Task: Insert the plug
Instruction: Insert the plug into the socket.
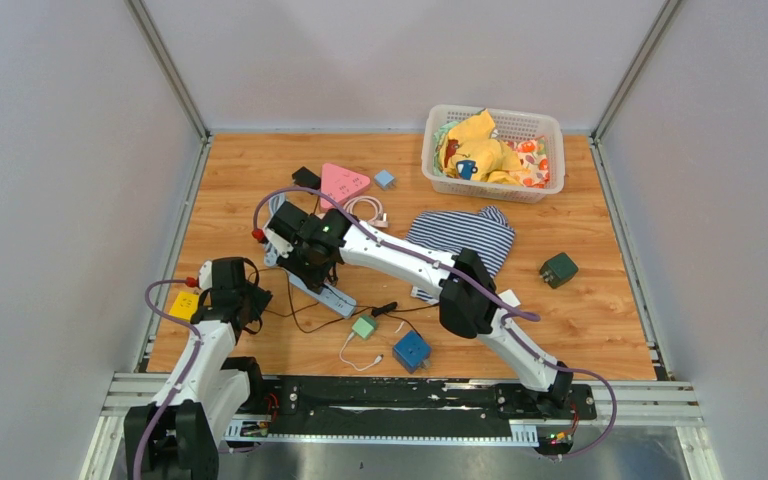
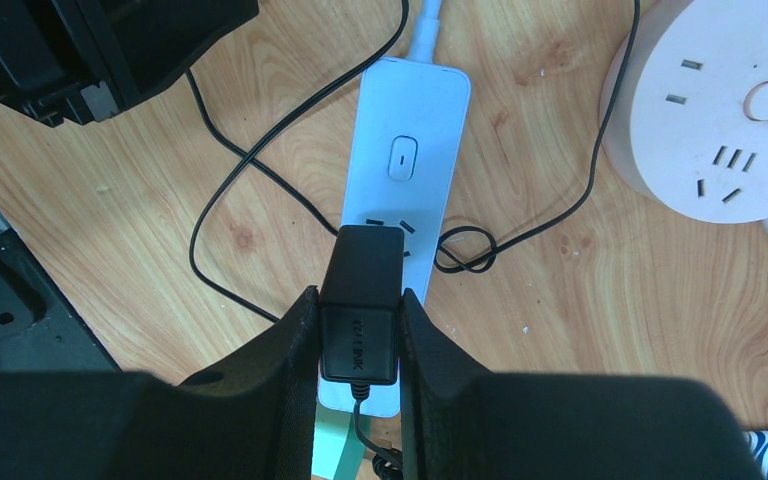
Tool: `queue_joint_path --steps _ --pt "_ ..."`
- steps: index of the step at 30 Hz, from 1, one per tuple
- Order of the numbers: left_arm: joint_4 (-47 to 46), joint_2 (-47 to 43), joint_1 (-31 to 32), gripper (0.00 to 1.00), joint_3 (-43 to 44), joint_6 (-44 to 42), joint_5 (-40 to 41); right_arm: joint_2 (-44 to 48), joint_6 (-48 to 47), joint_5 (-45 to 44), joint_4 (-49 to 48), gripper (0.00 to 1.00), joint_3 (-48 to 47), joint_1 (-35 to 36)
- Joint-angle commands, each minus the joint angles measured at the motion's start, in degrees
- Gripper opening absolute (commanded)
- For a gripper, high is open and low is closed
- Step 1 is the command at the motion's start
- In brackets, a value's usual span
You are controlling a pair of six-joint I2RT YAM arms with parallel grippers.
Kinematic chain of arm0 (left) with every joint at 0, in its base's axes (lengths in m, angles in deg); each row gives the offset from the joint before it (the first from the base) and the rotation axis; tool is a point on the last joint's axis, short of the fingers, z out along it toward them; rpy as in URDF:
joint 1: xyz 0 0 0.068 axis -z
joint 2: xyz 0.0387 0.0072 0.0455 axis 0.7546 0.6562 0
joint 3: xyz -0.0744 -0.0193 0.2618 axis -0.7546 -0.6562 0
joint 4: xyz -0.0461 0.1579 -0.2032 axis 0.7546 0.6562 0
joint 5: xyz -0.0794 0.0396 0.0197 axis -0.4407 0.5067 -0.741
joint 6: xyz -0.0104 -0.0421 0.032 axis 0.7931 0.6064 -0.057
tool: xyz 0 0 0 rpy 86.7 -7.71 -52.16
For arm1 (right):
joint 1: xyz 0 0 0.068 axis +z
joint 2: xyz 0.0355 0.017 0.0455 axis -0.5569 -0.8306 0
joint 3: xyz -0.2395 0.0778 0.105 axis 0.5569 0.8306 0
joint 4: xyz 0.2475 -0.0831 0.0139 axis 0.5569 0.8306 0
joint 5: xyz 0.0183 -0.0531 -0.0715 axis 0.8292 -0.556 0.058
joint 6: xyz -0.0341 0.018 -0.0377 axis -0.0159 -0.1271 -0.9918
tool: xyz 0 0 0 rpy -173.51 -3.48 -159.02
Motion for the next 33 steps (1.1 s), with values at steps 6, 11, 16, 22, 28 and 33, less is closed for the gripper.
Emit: queue_joint_path --steps 6,11,16,22,28,33 --pt "2.1 -0.6 -0.5 0.29 -0.8 0.1 1.2 -3.9 2.5 1.8 2.8 0.0 -0.8 0.6" --pt "2.5 -0.9 -0.5 0.29 -0.6 0.2 1.4 -5.2 2.8 -0.6 3.8 0.0 -1.2 0.6" --pt "3.0 -1.3 -0.5 0.29 -0.4 0.2 1.6 -5.4 2.4 -4.6 4.1 0.0 -1.1 0.0" --pt "3.4 -2.6 -0.5 0.29 -0.6 1.0 1.3 -6.3 2.2 -3.8 3.8 0.0 -1.4 -0.6" --pt "3.6 -3.2 -0.5 0.29 -0.6 1.3 1.0 -8.5 3.8 -3.8 3.1 0.0 0.5 0.1" --pt "3.7 -3.2 -0.5 0.29 -0.7 1.6 0.7 -8.5 5.6 -4.5 1.9 0.0 4.0 0.2"
